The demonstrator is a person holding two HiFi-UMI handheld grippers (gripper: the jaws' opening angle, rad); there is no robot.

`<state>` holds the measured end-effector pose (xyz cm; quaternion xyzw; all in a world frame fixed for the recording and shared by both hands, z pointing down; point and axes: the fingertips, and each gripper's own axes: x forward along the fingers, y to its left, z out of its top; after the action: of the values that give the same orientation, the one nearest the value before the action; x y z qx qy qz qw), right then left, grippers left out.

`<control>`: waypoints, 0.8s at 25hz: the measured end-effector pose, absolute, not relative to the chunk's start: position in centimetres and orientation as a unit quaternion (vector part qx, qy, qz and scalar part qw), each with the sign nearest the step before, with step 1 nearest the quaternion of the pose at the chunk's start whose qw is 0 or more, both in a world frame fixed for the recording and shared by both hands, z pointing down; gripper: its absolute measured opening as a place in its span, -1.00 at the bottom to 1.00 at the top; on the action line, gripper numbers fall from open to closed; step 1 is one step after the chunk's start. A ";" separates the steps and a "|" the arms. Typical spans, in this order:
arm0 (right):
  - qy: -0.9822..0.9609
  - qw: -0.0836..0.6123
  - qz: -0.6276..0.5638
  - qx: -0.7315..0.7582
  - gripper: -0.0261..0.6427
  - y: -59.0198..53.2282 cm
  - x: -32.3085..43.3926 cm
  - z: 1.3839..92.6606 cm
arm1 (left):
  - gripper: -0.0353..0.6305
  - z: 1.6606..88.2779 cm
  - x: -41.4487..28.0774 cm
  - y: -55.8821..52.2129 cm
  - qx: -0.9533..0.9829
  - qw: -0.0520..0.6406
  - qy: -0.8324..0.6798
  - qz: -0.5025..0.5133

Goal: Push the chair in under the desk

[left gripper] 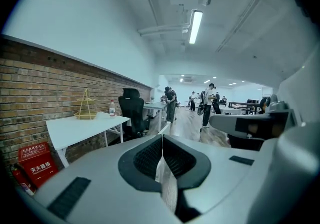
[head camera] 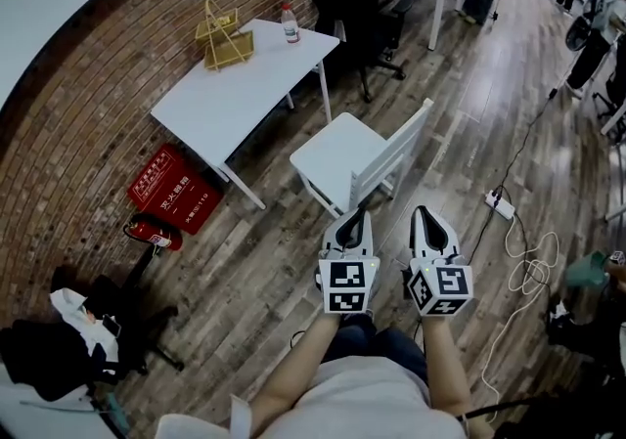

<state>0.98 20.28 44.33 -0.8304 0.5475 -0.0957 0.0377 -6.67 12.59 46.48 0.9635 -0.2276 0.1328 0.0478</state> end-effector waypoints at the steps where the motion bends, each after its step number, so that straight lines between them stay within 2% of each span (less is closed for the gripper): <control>1: 0.550 0.038 -0.098 -0.829 -0.88 19.8 1.4 44.5 | -0.85 46.7 -6.4 12.2 0.963 0.049 -0.229 0.136; 13: 0.584 0.032 -0.124 -0.802 -0.88 14.3 6.9 46.2 | -0.85 48.5 -4.1 7.3 0.942 0.067 -0.292 0.150; 20: 0.626 0.012 -0.121 -0.770 -0.88 11.9 12.8 46.2 | -0.85 49.7 -1.3 4.6 0.918 0.078 -0.360 0.149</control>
<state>12.84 11.88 46.24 -0.7699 0.6265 -0.1208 0.0120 -1.30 4.57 49.71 0.9176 -0.3602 0.1486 0.0781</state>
